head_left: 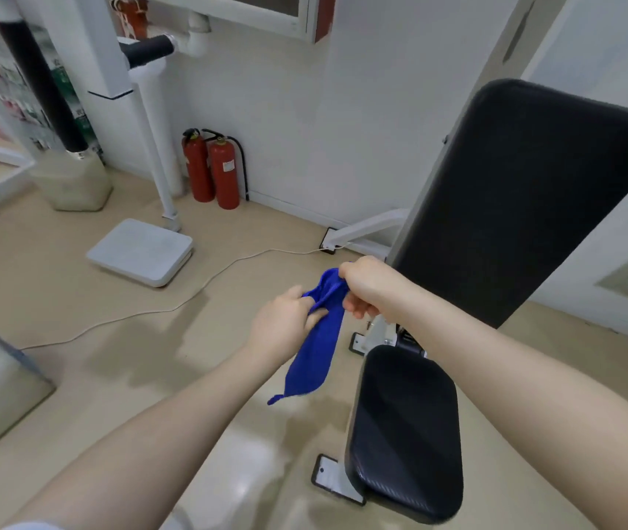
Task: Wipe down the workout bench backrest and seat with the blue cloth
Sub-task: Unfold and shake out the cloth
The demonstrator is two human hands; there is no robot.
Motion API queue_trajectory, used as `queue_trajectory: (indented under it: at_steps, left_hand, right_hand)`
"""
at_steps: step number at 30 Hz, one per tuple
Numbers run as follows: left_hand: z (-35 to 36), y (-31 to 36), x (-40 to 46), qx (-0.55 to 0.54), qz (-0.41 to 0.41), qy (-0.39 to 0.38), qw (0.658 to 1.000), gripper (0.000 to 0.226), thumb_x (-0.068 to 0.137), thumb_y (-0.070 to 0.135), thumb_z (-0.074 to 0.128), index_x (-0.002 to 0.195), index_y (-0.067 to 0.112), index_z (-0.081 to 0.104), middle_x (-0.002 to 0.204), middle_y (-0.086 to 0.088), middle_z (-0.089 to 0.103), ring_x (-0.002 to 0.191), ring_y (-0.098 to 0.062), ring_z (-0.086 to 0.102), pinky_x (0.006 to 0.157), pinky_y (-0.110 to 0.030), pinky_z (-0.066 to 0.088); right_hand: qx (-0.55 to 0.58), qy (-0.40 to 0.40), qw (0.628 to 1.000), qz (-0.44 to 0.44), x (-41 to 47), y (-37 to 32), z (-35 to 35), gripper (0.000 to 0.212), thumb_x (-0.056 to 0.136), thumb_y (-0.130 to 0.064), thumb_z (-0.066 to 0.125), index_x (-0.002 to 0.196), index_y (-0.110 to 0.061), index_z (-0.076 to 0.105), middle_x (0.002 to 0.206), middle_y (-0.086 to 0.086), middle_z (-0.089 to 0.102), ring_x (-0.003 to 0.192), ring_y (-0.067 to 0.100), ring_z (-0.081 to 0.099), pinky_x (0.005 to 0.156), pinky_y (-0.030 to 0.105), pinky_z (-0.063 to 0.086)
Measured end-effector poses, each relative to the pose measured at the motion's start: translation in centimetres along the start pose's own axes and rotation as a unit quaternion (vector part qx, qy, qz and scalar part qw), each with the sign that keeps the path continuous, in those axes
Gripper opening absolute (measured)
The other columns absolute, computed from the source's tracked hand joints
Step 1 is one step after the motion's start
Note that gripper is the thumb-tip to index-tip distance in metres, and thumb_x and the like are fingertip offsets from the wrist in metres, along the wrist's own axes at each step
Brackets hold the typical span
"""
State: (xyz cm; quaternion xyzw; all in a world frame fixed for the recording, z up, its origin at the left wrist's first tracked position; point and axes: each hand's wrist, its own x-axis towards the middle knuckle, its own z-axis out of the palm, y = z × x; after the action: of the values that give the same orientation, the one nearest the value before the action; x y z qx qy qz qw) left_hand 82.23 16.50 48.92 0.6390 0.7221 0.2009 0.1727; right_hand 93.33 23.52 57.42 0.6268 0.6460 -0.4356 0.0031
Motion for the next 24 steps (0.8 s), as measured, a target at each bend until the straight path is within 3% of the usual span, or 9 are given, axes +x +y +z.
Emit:
queue_trajectory:
  at_steps: [3,6,9,13,17,21,24]
  left_hand:
    - [-3.1,-4.2,-0.3,0.061,0.032,-0.039,0.997,0.037,0.097,0.037,0.038,0.069,0.013,0.044,0.08,0.0,0.041,0.072,-0.023,0.046,0.058,-0.031,0.03]
    - [-6.0,-7.5,-0.6,0.11,0.103,-0.078,0.986,0.036,0.097,0.034,0.04,0.084,0.006,0.058,0.102,-0.003,0.054,0.077,-0.025,0.051,0.059,-0.029,0.031]
    - [-8.6,-10.6,-0.7,0.116,0.134,-0.077,0.981,0.034,0.096,0.032,0.042,0.097,0.006,0.065,0.112,0.0,0.056,0.081,-0.024,0.054,0.059,-0.028,0.03]
    - [-13.6,-16.5,-0.6,0.035,0.107,-0.024,0.993,0.024,0.09,0.024,0.056,0.096,0.005,0.069,0.103,-0.006,0.058,0.076,-0.015,0.046,0.067,-0.022,0.032]
    - [-18.9,-21.0,-0.8,-0.127,0.028,0.054,0.99,0.007,0.08,0.01,0.069,0.079,0.004,0.072,0.092,0.0,0.058,0.07,-0.001,0.05,0.06,-0.008,0.035]
    - [-22.3,-24.7,-1.5,-0.215,-0.027,0.093,0.972,0.014,0.076,0.004,0.07,0.068,0.011,0.062,0.087,0.001,0.06,0.065,0.002,0.053,0.06,-0.006,0.038]
    - [-23.7,-28.3,-2.3,-0.29,-0.093,0.099,0.947,0.021,0.079,0.003,0.067,0.07,0.011,0.05,0.073,-0.001,0.059,0.06,-0.015,0.05,0.055,-0.023,0.038]
  right_hand:
    - [-0.198,0.021,0.98,-0.011,1.8,-1.0,1.1,0.026,0.087,-0.006,0.034,0.081,-0.005,0.06,0.071,0.006,0.064,0.056,0.019,0.053,0.053,0.025,0.04]
    - [-0.231,-0.03,0.972,0.021,3.1,-2.7,3.8,0.034,0.086,-0.005,0.032,0.098,-0.005,0.063,0.071,0.006,0.066,0.053,0.019,0.057,0.053,0.025,0.046]
    - [-0.172,0.005,0.985,0.025,4.3,-6.0,6.8,0.034,0.082,-0.002,0.028,0.089,-0.003,0.061,0.072,0.013,0.071,0.054,0.022,0.063,0.06,0.026,0.052]
    - [0.116,-0.016,0.992,0.034,4.9,-11.3,10.1,0.036,0.083,-0.002,0.028,0.092,0.0,0.063,0.054,0.011,0.065,0.038,0.016,0.057,0.04,0.014,0.044]
    - [0.302,-0.069,0.95,-0.039,3.7,-15.4,12.2,0.025,0.092,-0.014,0.041,0.102,-0.003,0.061,0.085,0.014,0.072,0.076,0.022,0.068,0.069,0.03,0.055]
    - [0.25,-0.159,0.944,-0.146,3.7,-18.5,13.6,0.02,0.09,-0.011,0.053,0.108,-0.011,0.061,0.105,0.005,0.071,0.1,0.016,0.066,0.072,0.031,0.055]
    - [0.147,-0.12,0.962,-0.196,4.3,-21.5,16.5,0.022,0.09,-0.005,0.05,0.106,-0.012,0.062,0.104,0.006,0.071,0.093,0.015,0.067,0.075,0.028,0.054]
